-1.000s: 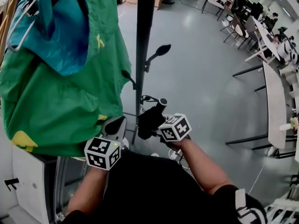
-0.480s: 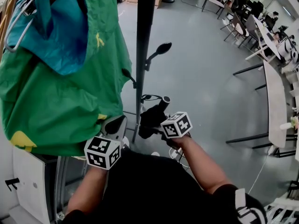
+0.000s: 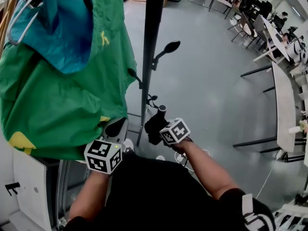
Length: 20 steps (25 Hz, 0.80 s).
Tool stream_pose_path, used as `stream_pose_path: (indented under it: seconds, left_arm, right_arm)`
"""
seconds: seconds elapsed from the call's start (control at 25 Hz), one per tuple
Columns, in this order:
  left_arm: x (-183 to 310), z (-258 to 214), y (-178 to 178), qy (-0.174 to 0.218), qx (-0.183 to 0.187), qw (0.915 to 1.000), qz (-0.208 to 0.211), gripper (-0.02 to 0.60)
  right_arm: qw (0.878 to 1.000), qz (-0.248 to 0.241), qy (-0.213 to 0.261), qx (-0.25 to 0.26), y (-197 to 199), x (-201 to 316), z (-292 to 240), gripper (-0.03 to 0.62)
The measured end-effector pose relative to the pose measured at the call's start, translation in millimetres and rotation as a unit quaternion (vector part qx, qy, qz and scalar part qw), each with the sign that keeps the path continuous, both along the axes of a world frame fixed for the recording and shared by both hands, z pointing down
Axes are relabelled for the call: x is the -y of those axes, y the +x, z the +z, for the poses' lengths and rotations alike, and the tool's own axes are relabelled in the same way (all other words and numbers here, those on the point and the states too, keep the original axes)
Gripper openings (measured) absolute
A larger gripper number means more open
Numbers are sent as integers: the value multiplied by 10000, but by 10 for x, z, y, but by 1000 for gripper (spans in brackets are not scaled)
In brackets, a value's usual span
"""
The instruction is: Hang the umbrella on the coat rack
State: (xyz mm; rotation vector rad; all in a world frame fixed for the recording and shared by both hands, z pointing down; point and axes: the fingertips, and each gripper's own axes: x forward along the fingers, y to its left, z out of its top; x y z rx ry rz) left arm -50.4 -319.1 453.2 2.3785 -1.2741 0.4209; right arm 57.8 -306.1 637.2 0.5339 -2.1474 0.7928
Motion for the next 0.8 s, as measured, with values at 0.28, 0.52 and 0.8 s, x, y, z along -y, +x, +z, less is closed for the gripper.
stream_pose_path:
  seconds: [0.28,0.52,0.8]
  left_arm:
    - [-25,-23,-45,21,4,10000,16,15]
    - [-72,2,-81,-25,5,10000,10,15]
    - [-90,50,-84,-64,15,10000,26,15]
  right_arm:
    - [9976,-171,-203,-634,-5,-87,486,249]
    - [9940,-315,-293,-1003,-44,-127,833,249]
    - [9926,-80,-255,-1188,-20,-96,1055,213]
